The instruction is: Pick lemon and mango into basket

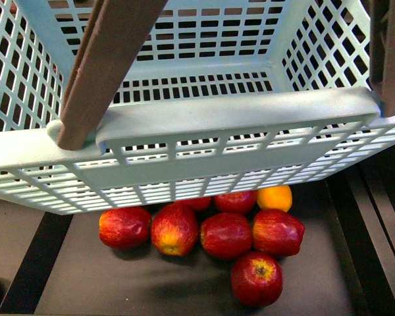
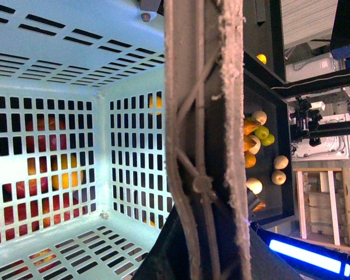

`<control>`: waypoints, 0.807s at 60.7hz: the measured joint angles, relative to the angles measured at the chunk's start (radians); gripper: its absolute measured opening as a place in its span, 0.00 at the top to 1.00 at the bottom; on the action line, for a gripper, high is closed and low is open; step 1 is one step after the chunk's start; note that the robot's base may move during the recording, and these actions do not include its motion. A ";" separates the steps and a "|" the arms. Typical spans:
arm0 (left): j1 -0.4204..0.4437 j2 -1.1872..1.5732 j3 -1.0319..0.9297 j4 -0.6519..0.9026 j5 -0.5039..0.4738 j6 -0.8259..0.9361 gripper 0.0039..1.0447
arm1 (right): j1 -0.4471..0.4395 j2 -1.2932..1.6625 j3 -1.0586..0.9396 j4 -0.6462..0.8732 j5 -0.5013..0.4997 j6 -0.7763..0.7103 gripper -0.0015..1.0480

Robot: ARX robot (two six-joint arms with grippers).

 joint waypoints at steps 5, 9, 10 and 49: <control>0.000 0.000 0.000 0.000 0.000 0.000 0.95 | -0.008 0.033 0.041 -0.016 -0.002 -0.012 0.08; 0.000 0.000 0.000 0.000 0.001 0.000 0.95 | -0.008 0.062 0.077 -0.029 -0.012 -0.019 0.08; 0.000 0.000 0.000 0.000 0.002 0.000 0.95 | -0.008 0.069 0.085 -0.033 -0.016 -0.019 0.08; 0.000 0.000 0.000 0.000 0.000 0.000 0.95 | 0.000 0.217 0.253 -0.109 -0.015 0.002 0.09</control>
